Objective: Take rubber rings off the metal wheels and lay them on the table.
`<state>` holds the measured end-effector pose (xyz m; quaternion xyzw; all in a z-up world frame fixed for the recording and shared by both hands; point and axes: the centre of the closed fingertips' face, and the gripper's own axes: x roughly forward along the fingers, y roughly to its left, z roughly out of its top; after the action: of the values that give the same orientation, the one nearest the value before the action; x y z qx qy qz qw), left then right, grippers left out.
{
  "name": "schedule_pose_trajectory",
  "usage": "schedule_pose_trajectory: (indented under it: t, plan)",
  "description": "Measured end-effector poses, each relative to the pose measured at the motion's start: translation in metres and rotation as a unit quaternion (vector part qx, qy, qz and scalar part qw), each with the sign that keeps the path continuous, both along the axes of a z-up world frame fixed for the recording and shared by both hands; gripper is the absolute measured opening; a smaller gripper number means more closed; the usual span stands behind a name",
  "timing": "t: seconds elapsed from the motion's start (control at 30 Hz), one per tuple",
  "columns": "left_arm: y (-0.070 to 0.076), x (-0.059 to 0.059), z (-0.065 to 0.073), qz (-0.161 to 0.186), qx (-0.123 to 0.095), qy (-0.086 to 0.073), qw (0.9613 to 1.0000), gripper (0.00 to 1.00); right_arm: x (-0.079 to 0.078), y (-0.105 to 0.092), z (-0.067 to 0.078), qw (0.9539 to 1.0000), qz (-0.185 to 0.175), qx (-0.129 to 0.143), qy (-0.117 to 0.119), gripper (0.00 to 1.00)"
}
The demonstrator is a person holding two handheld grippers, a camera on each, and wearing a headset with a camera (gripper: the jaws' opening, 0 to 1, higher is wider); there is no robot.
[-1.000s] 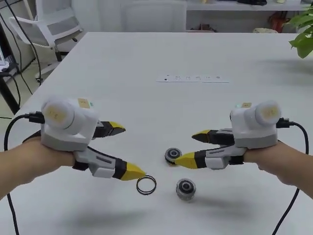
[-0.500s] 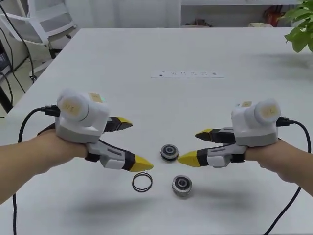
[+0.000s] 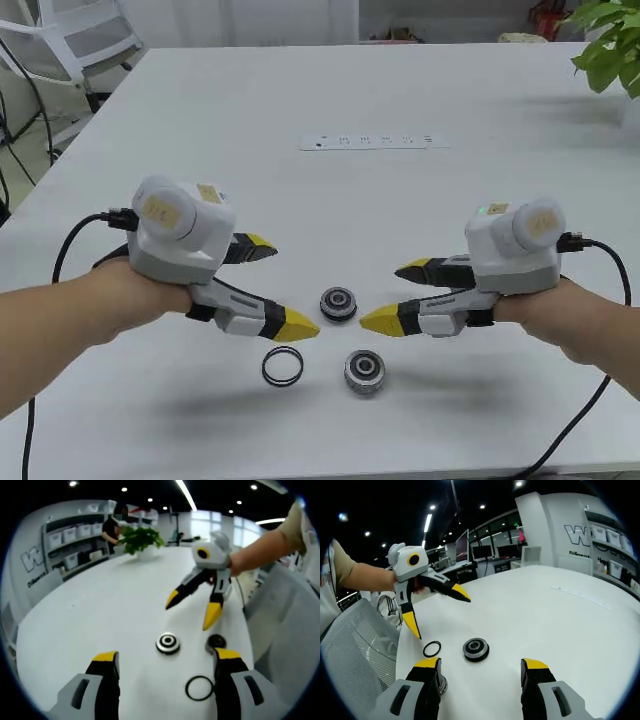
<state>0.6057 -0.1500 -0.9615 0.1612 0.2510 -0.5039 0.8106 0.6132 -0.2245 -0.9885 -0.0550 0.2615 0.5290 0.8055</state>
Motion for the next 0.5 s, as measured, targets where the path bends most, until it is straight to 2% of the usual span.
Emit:
schedule_pose_trajectory:
  t: [0.5]
  plan:
    - [-0.0101,0.0041,-0.0074,-0.005,-0.008,0.007,0.9999,0.71,0.0024,0.0021,-0.0088,1.0,0.008,-0.005,-0.002,0.58]
